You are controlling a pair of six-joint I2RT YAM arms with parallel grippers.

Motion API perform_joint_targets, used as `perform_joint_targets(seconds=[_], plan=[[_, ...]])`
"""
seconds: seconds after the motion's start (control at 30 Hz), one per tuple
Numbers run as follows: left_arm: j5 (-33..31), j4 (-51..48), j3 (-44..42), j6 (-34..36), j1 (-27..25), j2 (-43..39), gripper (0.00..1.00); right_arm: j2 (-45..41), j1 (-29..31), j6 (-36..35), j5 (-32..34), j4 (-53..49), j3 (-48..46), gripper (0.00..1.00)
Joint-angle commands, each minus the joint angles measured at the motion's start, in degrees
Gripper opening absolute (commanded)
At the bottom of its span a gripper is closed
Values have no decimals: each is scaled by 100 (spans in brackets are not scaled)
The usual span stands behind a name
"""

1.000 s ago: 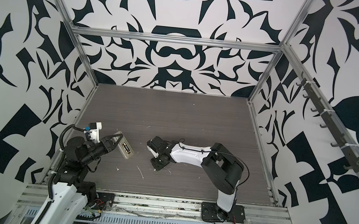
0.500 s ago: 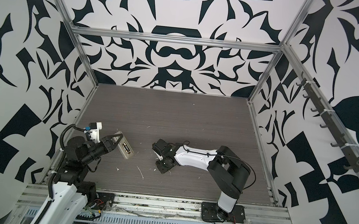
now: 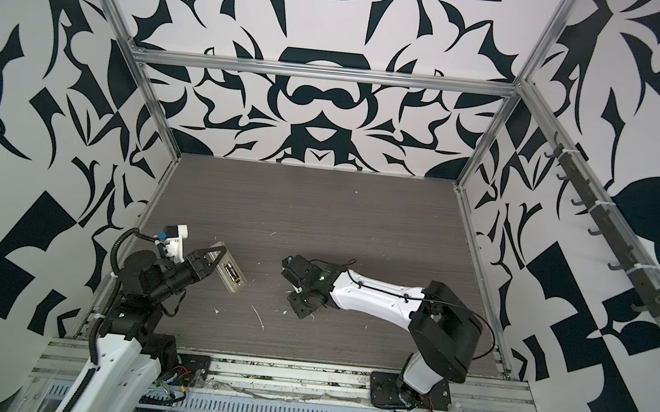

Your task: Load the batteries into the remote control

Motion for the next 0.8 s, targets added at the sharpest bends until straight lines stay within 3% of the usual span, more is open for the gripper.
perform_joint_targets(seconds=[0.0,0.13,0.5,0.77], plan=[[92,82,11,43,26,-34,0,-43,-35,71,387,-600,227,38],[133,95,8,34,22,-8,0,-53,-138,103,390,-749,276,40],[186,170,15,25,26,65,0,93,-241,210,169,-752,301,61],[177,157,-3,17,20,-25,0,298,-243,318,194,-691,315,66]])
